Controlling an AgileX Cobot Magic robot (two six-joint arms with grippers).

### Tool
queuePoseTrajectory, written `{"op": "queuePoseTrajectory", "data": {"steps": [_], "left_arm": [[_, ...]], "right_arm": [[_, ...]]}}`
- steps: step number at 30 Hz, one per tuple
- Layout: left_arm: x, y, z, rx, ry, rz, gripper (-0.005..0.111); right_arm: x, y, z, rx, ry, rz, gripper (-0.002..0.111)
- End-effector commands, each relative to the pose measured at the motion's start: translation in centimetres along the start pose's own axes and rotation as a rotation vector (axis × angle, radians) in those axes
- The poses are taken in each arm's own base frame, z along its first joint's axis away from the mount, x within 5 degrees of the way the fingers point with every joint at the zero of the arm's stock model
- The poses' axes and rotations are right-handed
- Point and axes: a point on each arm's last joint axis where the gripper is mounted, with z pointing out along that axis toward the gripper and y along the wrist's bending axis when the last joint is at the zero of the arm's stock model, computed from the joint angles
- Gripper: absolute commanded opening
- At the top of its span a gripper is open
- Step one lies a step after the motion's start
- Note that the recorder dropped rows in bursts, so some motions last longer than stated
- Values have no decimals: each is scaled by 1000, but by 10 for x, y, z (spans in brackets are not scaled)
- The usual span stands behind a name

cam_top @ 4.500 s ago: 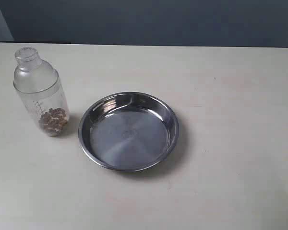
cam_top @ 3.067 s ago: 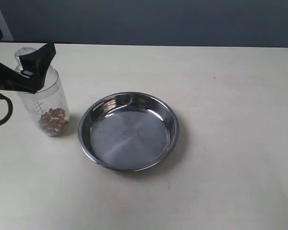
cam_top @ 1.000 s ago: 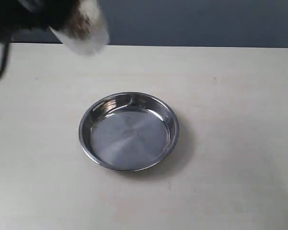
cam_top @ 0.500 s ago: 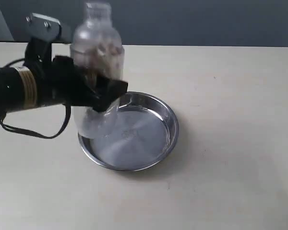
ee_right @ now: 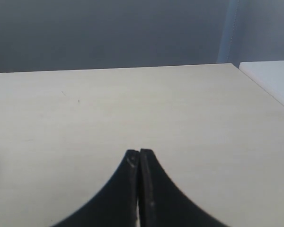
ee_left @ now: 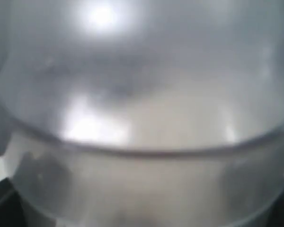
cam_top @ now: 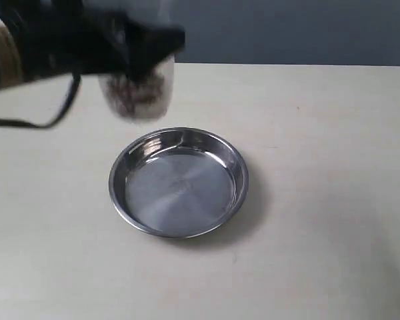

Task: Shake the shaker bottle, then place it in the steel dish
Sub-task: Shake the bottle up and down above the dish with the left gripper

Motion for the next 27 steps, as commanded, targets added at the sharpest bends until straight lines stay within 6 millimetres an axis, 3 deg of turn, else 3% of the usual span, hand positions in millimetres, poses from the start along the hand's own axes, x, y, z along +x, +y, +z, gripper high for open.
{"op": "queuePoseTrajectory", "data": {"steps": [1,2,3,4,6,7,8,11,12,13,15,17,18,19,20,22,23,24,25,26,27], "left_arm": [[67,5,11,-55,247,-57,0],[75,5,14,-41,270,-67,0],[64,1,13,-10,223,-61,0],[44,-4,9,20,147,-46,0],[-13,-15,-10,41,-49,61,0],[-24,-15,-15,11,-75,51,0],[-19,-11,-14,-16,-50,12,0],[62,-1,5,-28,216,-65,0],[76,0,8,-15,258,-91,0],[69,-3,8,11,227,-95,0],[7,-15,-7,74,0,-21,0],[-48,-20,-29,20,-162,71,0],[-48,-20,-30,2,-154,42,0],[-34,-18,-26,-12,-102,12,0],[4,-14,-14,-20,29,-23,0],[60,-6,0,-25,216,-51,0],[68,-6,4,-7,240,-70,0],[56,-10,3,21,192,-71,0],[32,-16,-5,56,95,-53,0],[-9,-25,-17,88,-48,23,0],[-36,-29,-29,75,-138,89,0]], "right_arm": [[-1,0,0,5,-14,-4,-1],[-1,0,0,5,-14,-4,-1],[-1,0,0,5,-14,-4,-1],[-1,0,0,5,-14,-4,-1],[-1,0,0,5,-14,-4,-1],[-1,0,0,5,-14,-4,-1],[-1,0,0,5,-14,-4,-1],[-1,0,0,5,-14,-4,-1],[-1,0,0,5,-14,-4,-1],[-1,0,0,5,-14,-4,-1],[-1,0,0,5,-14,-4,-1],[-1,0,0,5,-14,-4,-1],[-1,0,0,5,-14,-4,-1],[-1,0,0,5,-14,-4,-1],[-1,0,0,5,-14,-4,-1],[-1,0,0,5,-14,-4,-1],[-1,0,0,5,-14,-4,-1],[-1,0,0,5,-14,-4,-1],[-1,0,0,5,-14,-4,-1],[-1,0,0,5,-14,-4,-1],[-1,0,0,5,-14,-4,-1]]}}
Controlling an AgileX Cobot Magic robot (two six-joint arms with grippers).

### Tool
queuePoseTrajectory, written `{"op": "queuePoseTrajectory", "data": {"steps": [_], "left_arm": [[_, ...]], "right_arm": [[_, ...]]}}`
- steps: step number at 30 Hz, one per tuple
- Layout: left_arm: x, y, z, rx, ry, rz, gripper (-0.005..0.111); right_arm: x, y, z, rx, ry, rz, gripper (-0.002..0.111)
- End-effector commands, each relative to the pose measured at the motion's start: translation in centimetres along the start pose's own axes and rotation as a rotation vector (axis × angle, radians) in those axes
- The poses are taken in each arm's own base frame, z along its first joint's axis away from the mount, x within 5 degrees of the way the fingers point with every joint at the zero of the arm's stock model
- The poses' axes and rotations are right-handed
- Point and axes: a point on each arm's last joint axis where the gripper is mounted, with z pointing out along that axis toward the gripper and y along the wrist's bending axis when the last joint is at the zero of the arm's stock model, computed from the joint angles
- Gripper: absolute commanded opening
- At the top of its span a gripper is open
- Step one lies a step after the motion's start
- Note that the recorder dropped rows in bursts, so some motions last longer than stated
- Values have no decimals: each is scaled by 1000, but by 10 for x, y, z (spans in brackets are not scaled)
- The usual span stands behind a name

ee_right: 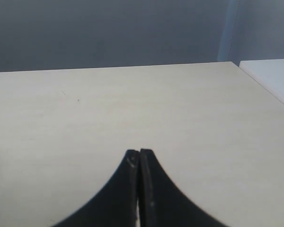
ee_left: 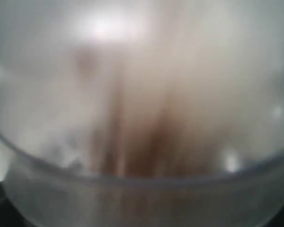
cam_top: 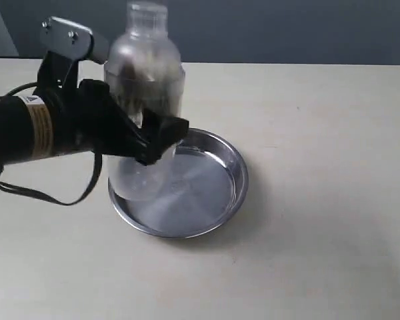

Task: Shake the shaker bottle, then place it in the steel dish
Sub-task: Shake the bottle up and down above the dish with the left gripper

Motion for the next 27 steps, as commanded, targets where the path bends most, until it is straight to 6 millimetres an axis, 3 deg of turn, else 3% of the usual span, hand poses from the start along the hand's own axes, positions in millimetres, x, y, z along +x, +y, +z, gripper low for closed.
{"op": "queuePoseTrajectory", "data": {"steps": [1,2,3,5,6,7,8,9,10,11,12,15,16,17,18,20,21,22,24,26,27], "left_arm": [[-100,-26,-62,48,-398,145,0],[-99,-23,-62,24,-384,100,0],[-85,-18,-53,6,-325,51,0],[-24,-3,-16,-23,-90,-4,0],[-2,2,-5,-37,-4,-15,0],[5,5,0,-48,27,-22,0],[-9,2,-5,-35,-24,-12,0],[-59,-12,-34,6,-224,85,0],[-84,-19,-51,6,-319,132,0],[-93,-19,-59,-7,-349,119,0],[-88,-18,-56,-10,-330,83,0],[-6,0,-11,-42,-20,-19,0],[12,4,-1,-43,49,-41,0],[12,2,0,-20,43,-63,0],[0,-4,-6,22,-15,-60,0],[-50,-20,-37,95,-226,48,0],[-64,-24,-48,82,-281,85,0],[-65,-23,-50,58,-277,79,0],[-31,-13,-31,-8,-131,32,0],[17,-1,-7,-40,60,-5,0],[20,-1,-4,-42,74,-11,0]], "right_arm": [[-1,0,0,5,-15,-4,-1],[-1,0,0,5,-15,-4,-1],[-1,0,0,5,-15,-4,-1],[-1,0,0,5,-15,-4,-1],[-1,0,0,5,-17,-1,-1],[-1,0,0,5,-17,-1,-1],[-1,0,0,5,-17,-1,-1],[-1,0,0,5,-17,-1,-1],[-1,0,0,5,-17,-1,-1],[-1,0,0,5,-17,-1,-1],[-1,0,0,5,-17,-1,-1],[-1,0,0,5,-17,-1,-1],[-1,0,0,5,-17,-1,-1],[-1,0,0,5,-17,-1,-1],[-1,0,0,5,-17,-1,-1],[-1,0,0,5,-17,-1,-1],[-1,0,0,5,-17,-1,-1],[-1,0,0,5,-17,-1,-1],[-1,0,0,5,-17,-1,-1],[-1,0,0,5,-17,-1,-1],[-1,0,0,5,-17,-1,-1]]}}
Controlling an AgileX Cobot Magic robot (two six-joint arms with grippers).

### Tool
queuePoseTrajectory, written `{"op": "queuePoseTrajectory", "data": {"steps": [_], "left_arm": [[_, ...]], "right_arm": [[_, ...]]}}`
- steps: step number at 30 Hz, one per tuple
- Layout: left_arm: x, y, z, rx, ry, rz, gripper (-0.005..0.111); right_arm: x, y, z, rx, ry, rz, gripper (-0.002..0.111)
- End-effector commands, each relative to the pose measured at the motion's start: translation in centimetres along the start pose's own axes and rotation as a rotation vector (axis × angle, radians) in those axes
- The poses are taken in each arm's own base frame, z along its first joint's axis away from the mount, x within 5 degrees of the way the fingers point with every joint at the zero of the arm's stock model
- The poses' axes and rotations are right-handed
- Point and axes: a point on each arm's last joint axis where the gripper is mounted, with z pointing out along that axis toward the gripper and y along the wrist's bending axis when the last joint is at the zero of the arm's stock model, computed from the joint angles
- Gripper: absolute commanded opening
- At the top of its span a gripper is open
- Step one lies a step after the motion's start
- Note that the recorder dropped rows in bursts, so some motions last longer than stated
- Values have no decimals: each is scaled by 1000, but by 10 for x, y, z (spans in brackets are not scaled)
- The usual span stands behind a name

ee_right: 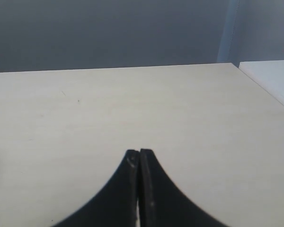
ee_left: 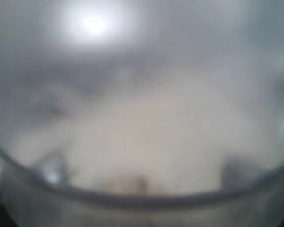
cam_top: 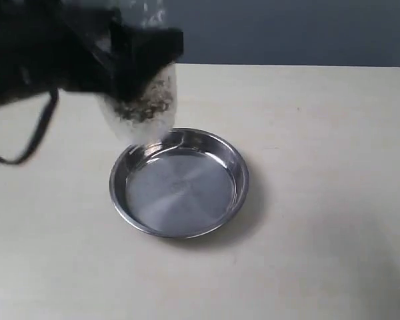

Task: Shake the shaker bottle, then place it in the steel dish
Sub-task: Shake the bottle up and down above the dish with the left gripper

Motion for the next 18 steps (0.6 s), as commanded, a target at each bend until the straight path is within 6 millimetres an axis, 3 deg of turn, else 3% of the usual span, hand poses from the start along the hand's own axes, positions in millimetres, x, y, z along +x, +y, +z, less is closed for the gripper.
{"op": "queuePoseTrajectory", "data": {"steps": [1,4,5,6,8,9,10,11,12,13,14,15,16,17,18], "left_arm": [[51,12,18,-67,203,-33,0],[-38,-5,-15,-43,-109,126,0],[-57,-5,-24,-77,-162,115,0],[-57,-4,-26,-97,-161,75,0],[-12,3,-10,-95,-19,-23,0],[45,9,7,-65,165,-75,0],[68,11,11,-55,237,-111,0],[54,4,7,-3,170,-123,0],[-1,-10,-10,76,-38,-46,0],[-28,-15,-24,78,-135,17,0],[-23,-14,-24,62,-112,13,0],[2,-8,-16,39,-18,-11,0],[56,6,2,-34,190,-53,0],[62,8,6,-47,215,-92,0],[26,-3,-1,38,68,-86,0]], "right_arm": [[-1,0,0,5,-15,-2,-1],[-1,0,0,5,-15,-2,-1],[-1,0,0,5,-15,-2,-1],[-1,0,0,5,-15,-2,-1],[-1,0,0,5,-15,-2,-1],[-1,0,0,5,-15,-2,-1],[-1,0,0,5,-15,-2,-1],[-1,0,0,5,-15,-2,-1],[-1,0,0,5,-15,-2,-1],[-1,0,0,5,-15,-2,-1],[-1,0,0,5,-15,-2,-1],[-1,0,0,5,-15,-2,-1],[-1,0,0,5,-15,-2,-1],[-1,0,0,5,-15,-2,-1],[-1,0,0,5,-15,-2,-1]]}}
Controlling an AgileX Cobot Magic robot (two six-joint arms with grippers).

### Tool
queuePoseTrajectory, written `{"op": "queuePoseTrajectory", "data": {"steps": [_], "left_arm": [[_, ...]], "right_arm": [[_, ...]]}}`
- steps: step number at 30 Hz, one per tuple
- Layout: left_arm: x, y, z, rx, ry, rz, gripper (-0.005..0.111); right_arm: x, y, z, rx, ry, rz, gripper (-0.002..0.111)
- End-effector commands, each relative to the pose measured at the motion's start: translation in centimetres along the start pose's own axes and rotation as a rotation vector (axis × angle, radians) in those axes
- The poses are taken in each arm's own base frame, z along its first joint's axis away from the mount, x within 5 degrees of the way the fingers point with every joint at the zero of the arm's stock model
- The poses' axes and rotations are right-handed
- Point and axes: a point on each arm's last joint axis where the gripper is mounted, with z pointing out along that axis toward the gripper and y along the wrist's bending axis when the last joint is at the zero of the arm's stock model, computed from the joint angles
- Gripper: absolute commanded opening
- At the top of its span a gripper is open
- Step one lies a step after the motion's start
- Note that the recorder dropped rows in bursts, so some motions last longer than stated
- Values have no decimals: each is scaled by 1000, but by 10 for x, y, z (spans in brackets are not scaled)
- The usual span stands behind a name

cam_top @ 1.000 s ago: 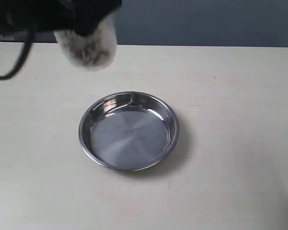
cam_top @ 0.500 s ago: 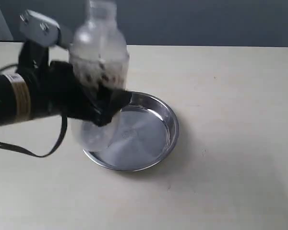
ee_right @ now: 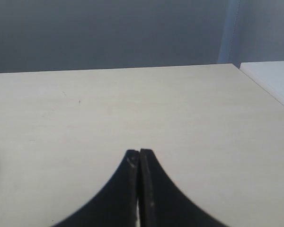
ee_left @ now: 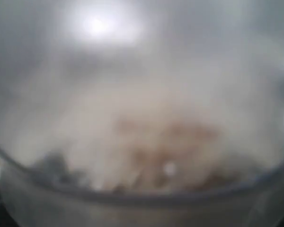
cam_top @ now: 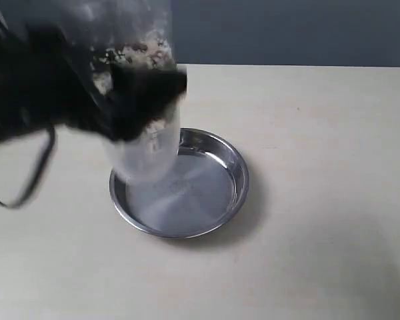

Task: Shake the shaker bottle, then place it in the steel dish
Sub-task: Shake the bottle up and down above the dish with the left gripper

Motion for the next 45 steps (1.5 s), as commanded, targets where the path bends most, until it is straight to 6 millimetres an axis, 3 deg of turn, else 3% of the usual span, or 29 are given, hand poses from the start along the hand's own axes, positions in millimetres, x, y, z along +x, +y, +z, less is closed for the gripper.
{"op": "queuePoseTrajectory", "data": {"steps": [1,2,4,5,6,9,10,13,14,16,18,19,20,24,25,26,29,30,31,32,34,35,36,39,40,41,42,45], "left_arm": [[-32,-11,-8,46,-113,42,0],[-63,-18,-20,31,-204,122,0],[-10,-1,3,-88,17,8,0],[46,11,20,-116,225,-25,0],[52,11,24,-107,245,-33,0],[-47,-16,-8,-13,-112,108,0],[-44,-14,-6,-26,-98,92,0],[18,2,20,-66,130,40,0],[20,3,23,-66,141,35,0],[-19,-9,13,-6,-2,61,0],[-74,-24,-13,11,-197,175,0],[-82,-24,-17,-12,-220,160,0],[-76,-20,-14,-32,-194,105,0],[39,5,32,-52,205,-68,0],[43,5,35,-39,218,-89,0],[30,-1,34,5,164,-95,0],[-47,-23,4,91,-112,63,0],[-56,-24,0,69,-136,82,0],[-50,-22,3,40,-108,73,0],[-34,-15,10,-2,-44,63,0],[16,3,30,-92,154,45,0],[24,6,34,-113,189,48,0],[15,5,33,-110,160,59,0],[-71,-24,-6,-4,-160,189,0],[-89,-28,-16,-12,-221,212,0],[-90,-27,-16,-29,-221,187,0],[-74,-21,-8,-43,-163,133,0],[19,2,28,-84,164,37,0]], "right_arm": [[-1,0,0,5,-15,-2,-1],[-1,0,0,5,-15,-2,-1],[-1,0,0,5,-15,-2,-1],[-1,0,0,5,-15,-2,-1],[-1,0,0,5,-15,-2,-1],[-1,0,0,5,-15,-2,-1],[-1,0,0,5,-15,-2,-1],[-1,0,0,5,-15,-2,-1],[-1,0,0,5,-15,-2,-1],[-1,0,0,5,-15,-2,-1],[-1,0,0,5,-15,-2,-1],[-1,0,0,5,-15,-2,-1],[-1,0,0,5,-15,-2,-1],[-1,0,0,5,-15,-2,-1],[-1,0,0,5,-15,-2,-1],[-1,0,0,5,-15,-2,-1],[-1,0,0,5,-15,-2,-1],[-1,0,0,5,-15,-2,-1],[-1,0,0,5,-15,-2,-1],[-1,0,0,5,-15,-2,-1],[-1,0,0,5,-15,-2,-1],[-1,0,0,5,-15,-2,-1],[-1,0,0,5,-15,-2,-1],[-1,0,0,5,-15,-2,-1],[-1,0,0,5,-15,-2,-1],[-1,0,0,5,-15,-2,-1],[-1,0,0,5,-15,-2,-1],[-1,0,0,5,-15,-2,-1]]}}
